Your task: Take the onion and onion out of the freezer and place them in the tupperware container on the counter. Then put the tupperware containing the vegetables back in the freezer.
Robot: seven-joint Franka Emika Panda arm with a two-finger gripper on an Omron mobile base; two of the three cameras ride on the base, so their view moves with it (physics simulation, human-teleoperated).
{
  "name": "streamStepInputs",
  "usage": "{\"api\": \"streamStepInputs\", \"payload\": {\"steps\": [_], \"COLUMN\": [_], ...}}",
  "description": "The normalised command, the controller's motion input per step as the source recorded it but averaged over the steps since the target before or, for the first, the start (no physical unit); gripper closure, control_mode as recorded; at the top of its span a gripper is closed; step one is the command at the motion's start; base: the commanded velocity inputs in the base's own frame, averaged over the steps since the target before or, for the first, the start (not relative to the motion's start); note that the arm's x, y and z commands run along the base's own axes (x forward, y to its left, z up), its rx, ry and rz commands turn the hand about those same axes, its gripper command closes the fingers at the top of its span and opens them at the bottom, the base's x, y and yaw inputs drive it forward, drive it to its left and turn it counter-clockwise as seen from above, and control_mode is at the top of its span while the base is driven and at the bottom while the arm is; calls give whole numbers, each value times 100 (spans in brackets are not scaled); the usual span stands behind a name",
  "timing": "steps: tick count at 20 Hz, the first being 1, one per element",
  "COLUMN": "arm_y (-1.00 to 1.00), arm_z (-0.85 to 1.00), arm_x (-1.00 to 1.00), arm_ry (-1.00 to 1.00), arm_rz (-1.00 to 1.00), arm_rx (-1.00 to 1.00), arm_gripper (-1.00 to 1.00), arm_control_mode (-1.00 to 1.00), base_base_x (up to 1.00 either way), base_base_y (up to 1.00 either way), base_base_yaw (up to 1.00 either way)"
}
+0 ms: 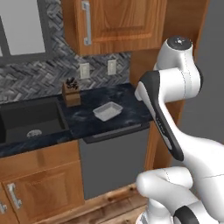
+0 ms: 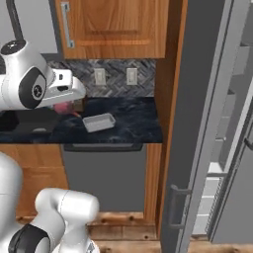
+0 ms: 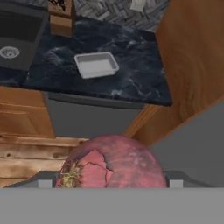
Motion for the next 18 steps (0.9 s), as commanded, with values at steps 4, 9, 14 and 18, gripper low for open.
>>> {"api": "streamStepInputs", "payload": {"steps": [4,9,14,18], "arm_y": [0,0,5,14], "arm_z": [0,0,-10,-80], "arm_x": [0,0,8,67], "arm_ry": [0,0,4,28], "arm_rz": [0,0,-3,-10], "arm_rx": [0,0,0,7], "arm_gripper": [100,100,100,100], "arm_control_mode": [100,100,-100,-100], "base_base_x": [69,70,48,0], "base_base_y": [51,48,28,0], "base_base_yaw": [-29,-27,-19,0]}}
